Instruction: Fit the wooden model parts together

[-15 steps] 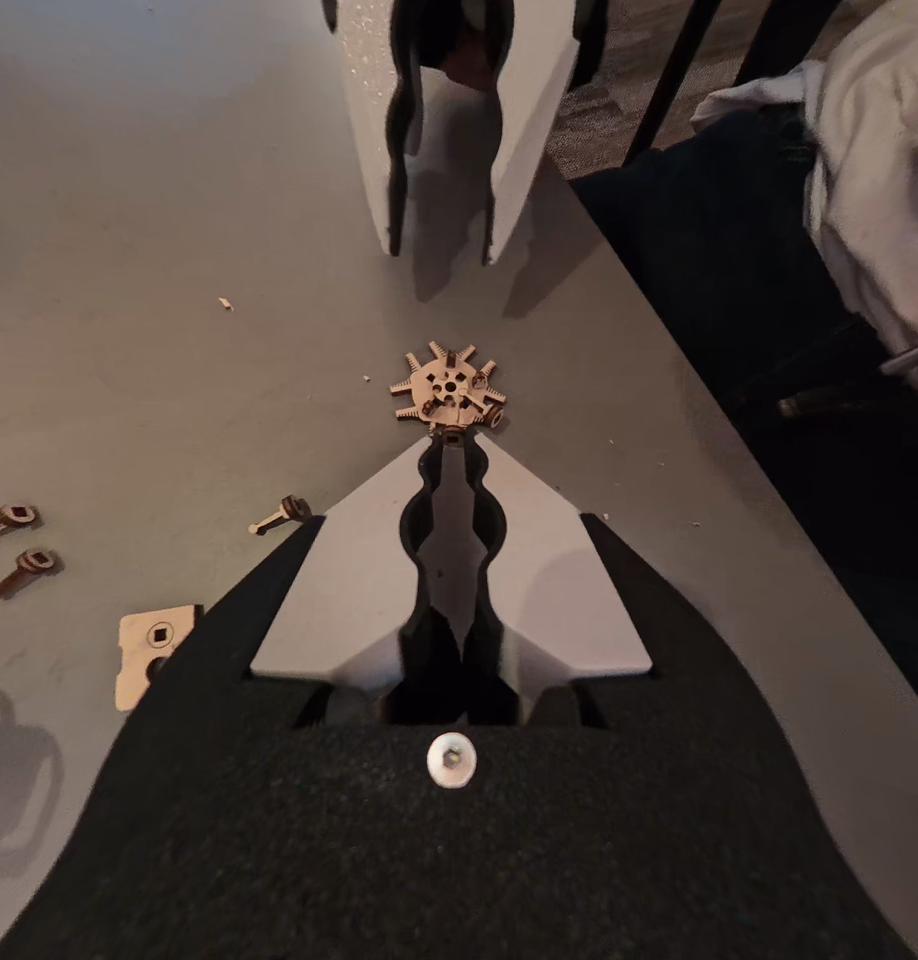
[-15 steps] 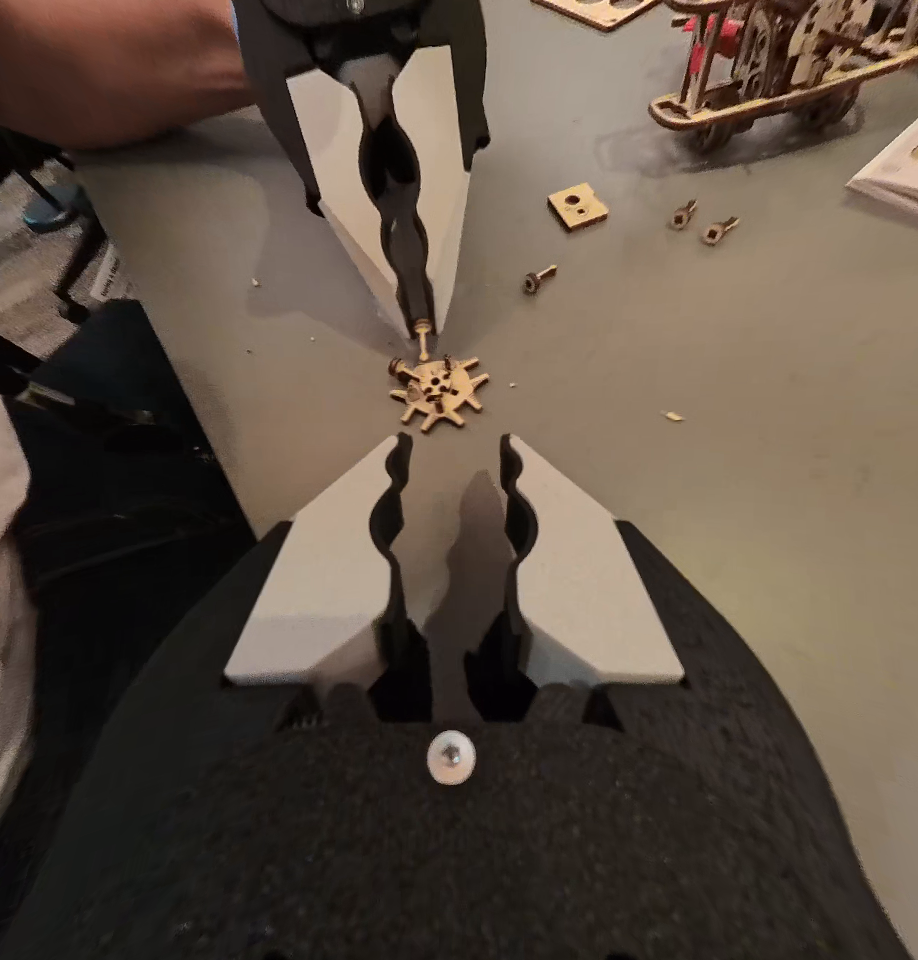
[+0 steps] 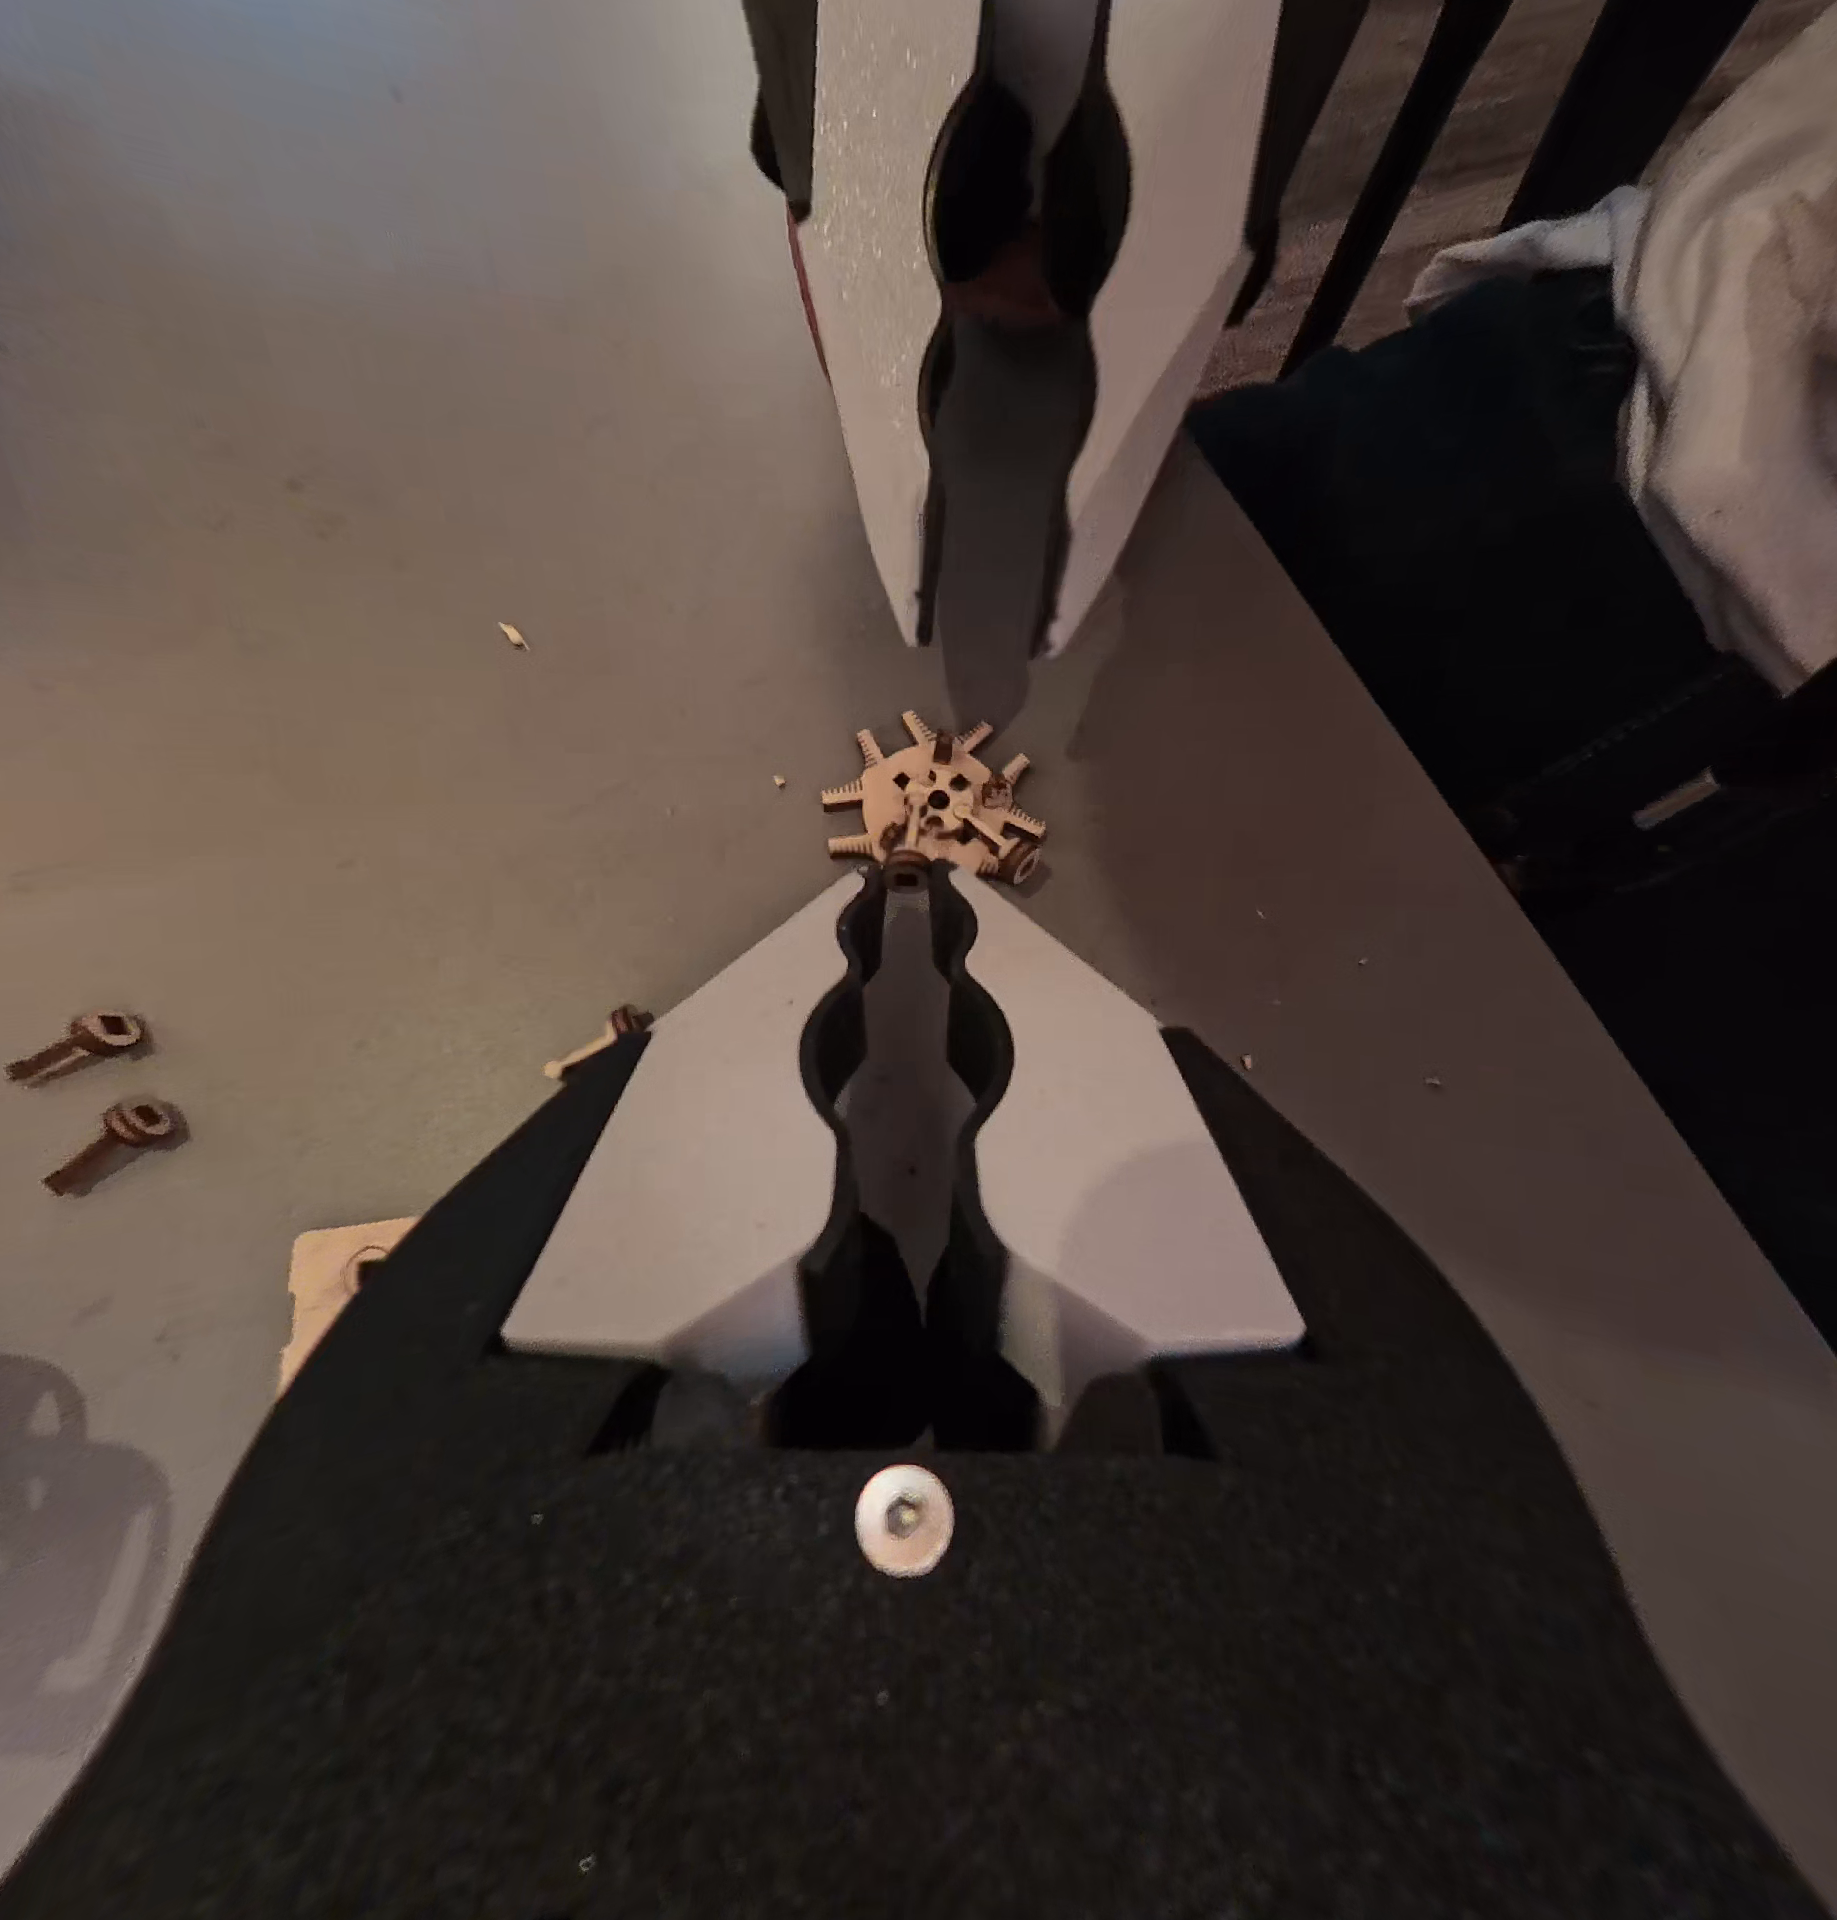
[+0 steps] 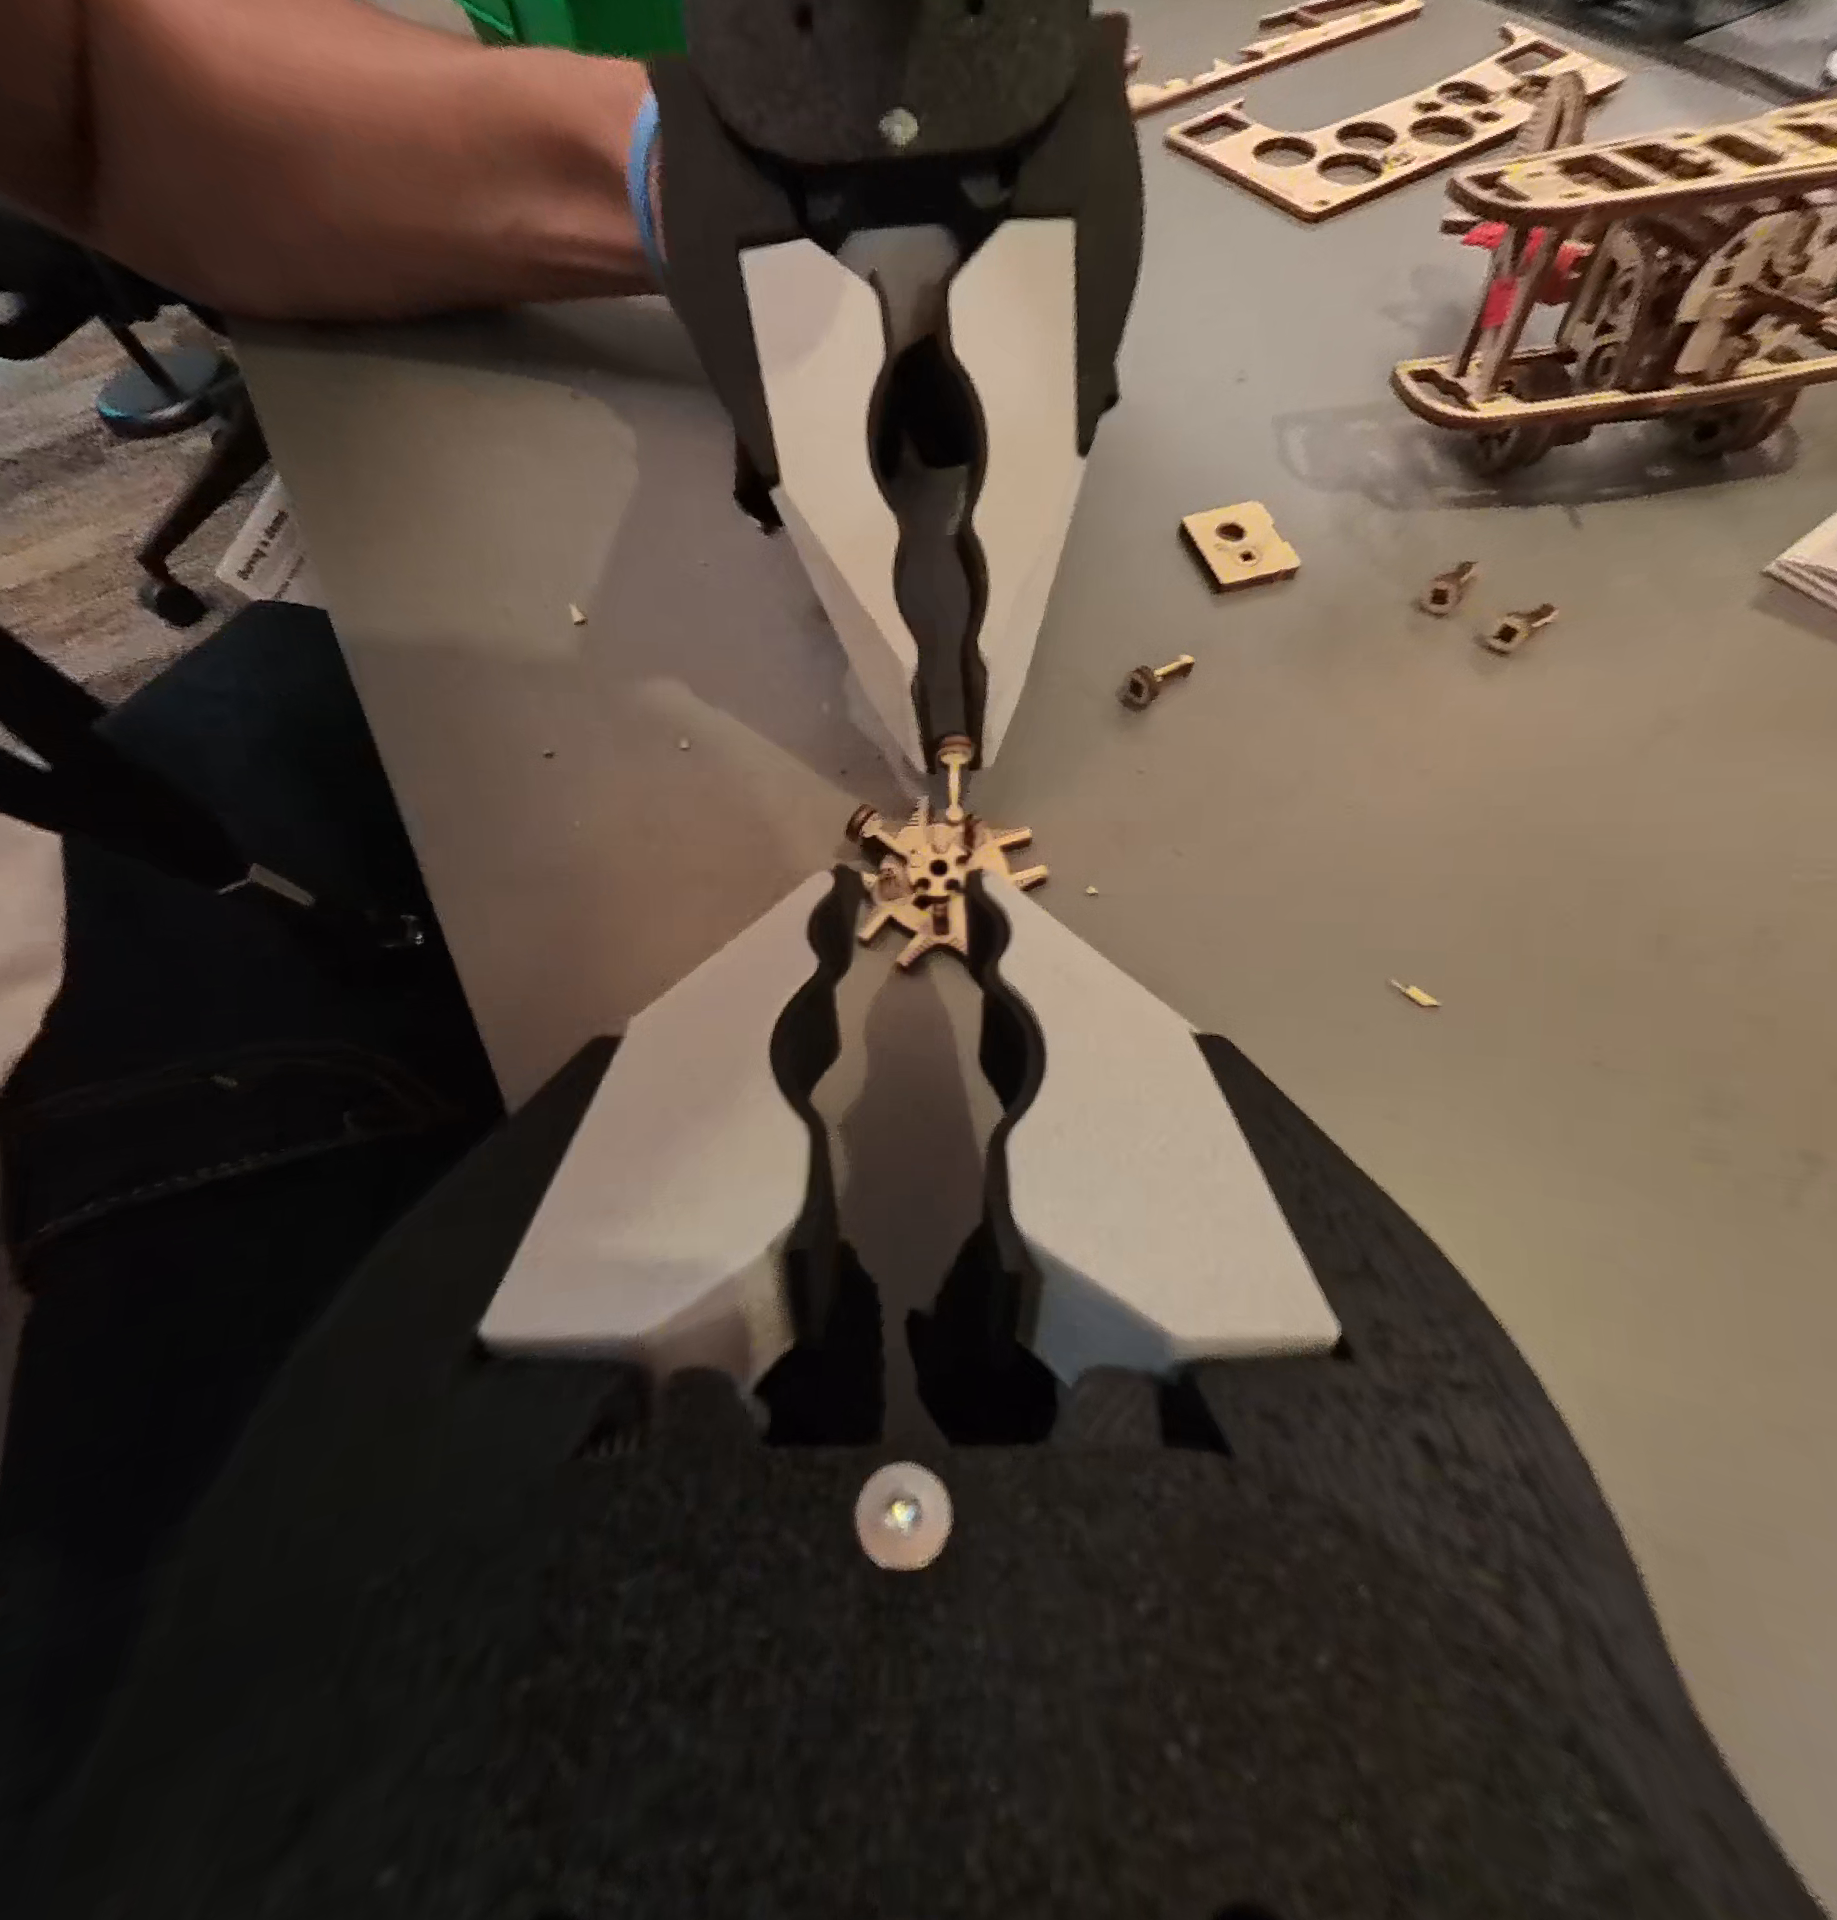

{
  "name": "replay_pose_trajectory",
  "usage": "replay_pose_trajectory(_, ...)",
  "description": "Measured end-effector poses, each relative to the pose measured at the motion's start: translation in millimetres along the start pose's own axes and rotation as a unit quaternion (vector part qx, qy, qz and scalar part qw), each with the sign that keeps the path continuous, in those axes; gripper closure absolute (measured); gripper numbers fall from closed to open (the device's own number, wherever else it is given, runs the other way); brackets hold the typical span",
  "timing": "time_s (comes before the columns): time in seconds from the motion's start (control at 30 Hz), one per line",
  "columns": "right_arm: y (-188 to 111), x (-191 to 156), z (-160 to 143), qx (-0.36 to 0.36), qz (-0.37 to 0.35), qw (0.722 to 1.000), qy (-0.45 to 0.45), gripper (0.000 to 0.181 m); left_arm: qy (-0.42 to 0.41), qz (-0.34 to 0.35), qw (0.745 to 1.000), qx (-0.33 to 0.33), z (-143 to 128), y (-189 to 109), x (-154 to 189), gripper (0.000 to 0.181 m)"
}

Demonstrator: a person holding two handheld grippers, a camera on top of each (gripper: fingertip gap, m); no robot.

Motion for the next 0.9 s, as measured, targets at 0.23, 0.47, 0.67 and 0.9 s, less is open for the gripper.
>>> replay_pose_trajectory(0.23, 3.4, 9.0, 1.4, -0.012, -0.03, 0.999, 0.029, 0.181, 0.012, 0.002, 1.0, -0.019, -0.1, 4.6, 1.8, 0.176)
replay_pose_trajectory(0.47, 19.4, 6.9, 6.4, -0.047, -0.026, 0.998, 0.032, 0.181, 0.011, -0.001, 1.0, -0.021, 0.0, 5.4, 1.6, 0.175)
replay_pose_trajectory(0.67, 20.4, 6.0, 11.4, -0.027, -0.016, 0.999, 0.032, 0.181, 0.011, 0.002, 1.0, -0.027, 0.3, 7.0, 1.2, 0.175)
replay_pose_trajectory(0.9, 26.8, 4.7, 11.1, -0.054, -0.015, 0.998, 0.023, 0.181, 0.011, -0.001, 0.999, -0.03, 0.3, 7.6, 1.1, 0.175)
Point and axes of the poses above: each gripper's, where its closed fingertips meet, y out along the fingers, z out of its top, x = y × z across the jaws, the point moved 9 cm from there along -y, back along the fingers, and after that the axes turned 11 degrees about -x, right-handed, at the moved point
